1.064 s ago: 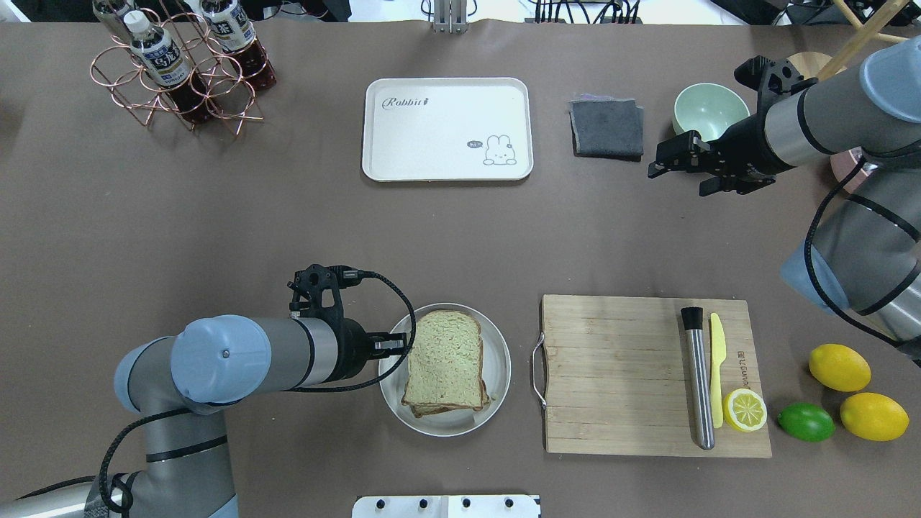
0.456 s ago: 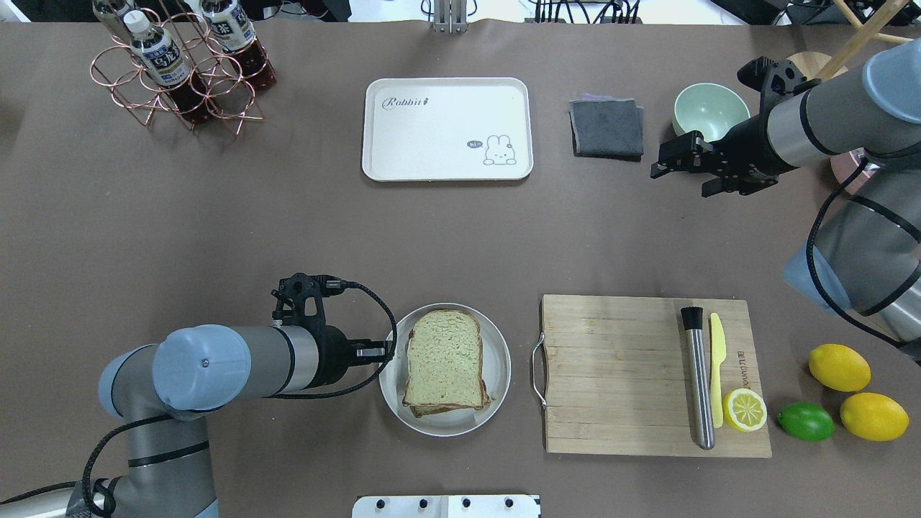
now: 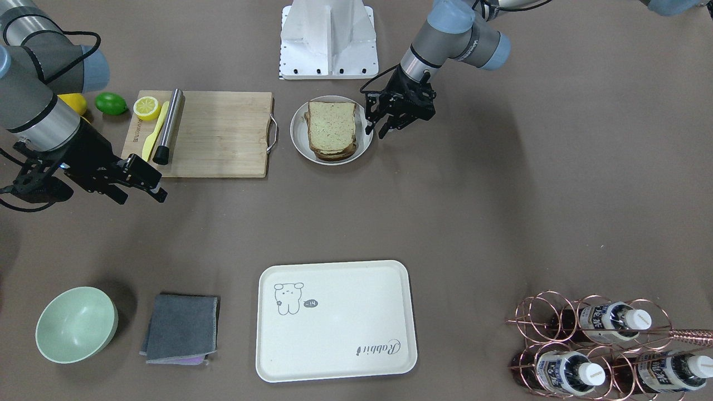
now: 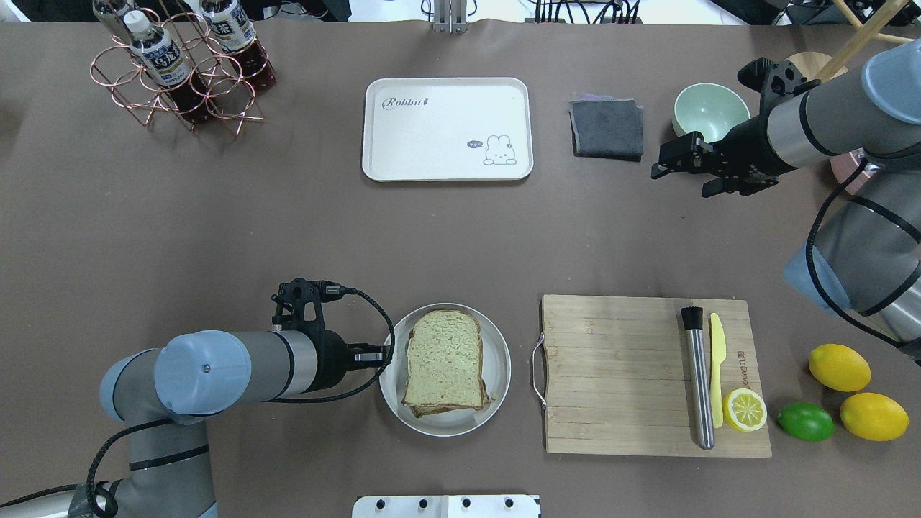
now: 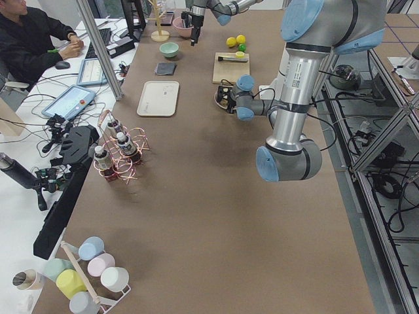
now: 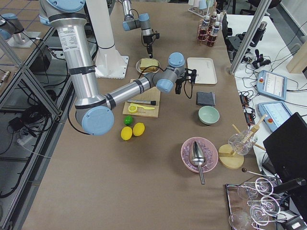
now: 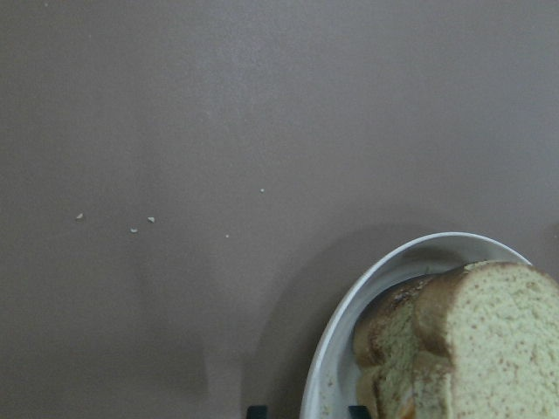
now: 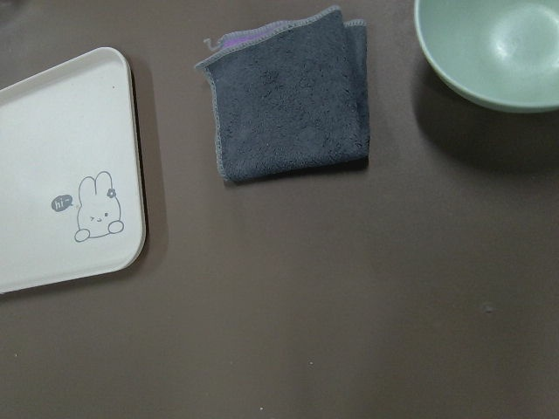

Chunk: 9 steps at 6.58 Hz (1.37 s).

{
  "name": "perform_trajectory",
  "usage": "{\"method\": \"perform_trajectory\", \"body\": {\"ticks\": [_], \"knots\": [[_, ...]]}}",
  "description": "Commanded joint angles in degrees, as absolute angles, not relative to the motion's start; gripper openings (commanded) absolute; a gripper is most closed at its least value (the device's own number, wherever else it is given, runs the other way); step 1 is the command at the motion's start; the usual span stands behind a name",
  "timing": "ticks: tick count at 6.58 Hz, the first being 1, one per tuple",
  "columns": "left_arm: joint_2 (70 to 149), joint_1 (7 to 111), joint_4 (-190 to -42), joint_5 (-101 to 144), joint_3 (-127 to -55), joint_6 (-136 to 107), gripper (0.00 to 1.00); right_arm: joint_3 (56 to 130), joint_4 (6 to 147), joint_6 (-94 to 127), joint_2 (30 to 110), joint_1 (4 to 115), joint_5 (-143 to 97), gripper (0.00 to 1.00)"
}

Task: Make sandwich and place on tray
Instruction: 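Lift the plate with the left gripper off the table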

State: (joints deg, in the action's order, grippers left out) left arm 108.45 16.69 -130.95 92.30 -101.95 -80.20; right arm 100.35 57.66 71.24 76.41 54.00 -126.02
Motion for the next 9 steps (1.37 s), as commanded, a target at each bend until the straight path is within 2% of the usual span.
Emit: {"method": "perform_trajectory", "body": {"ticks": [1, 2, 3, 4, 5, 9], "knots": [[108.63, 15.91, -131.04, 92.20, -100.99, -80.24, 0.43, 100.46, 57.66, 71.63, 76.38, 53.96, -126.03, 0.99], [108.63, 15.82, -131.74, 92.20, -100.73, -80.24, 0.42, 100.46, 57.66, 71.63, 76.38, 53.96, -126.04, 0.99], [108.63, 15.82, -132.10, 92.20, -100.64, -80.16, 0.37, 100.55, 57.66, 71.72, 76.46, 54.05, -126.04, 0.99], [108.63, 15.73, -132.10, 92.20, -100.81, -80.16, 0.24, 100.55, 57.66, 71.72, 76.46, 53.97, -126.04, 0.99], [108.63, 15.73, -132.10, 92.28, -100.90, -79.98, 0.02, 100.46, 57.66, 71.63, 76.46, 54.05, -126.04, 0.99], [109.16, 16.69, -131.93, 94.29, -102.64, -79.81, 0.00, 100.55, 57.66, 71.45, 76.55, 54.14, -126.04, 0.99]]}}
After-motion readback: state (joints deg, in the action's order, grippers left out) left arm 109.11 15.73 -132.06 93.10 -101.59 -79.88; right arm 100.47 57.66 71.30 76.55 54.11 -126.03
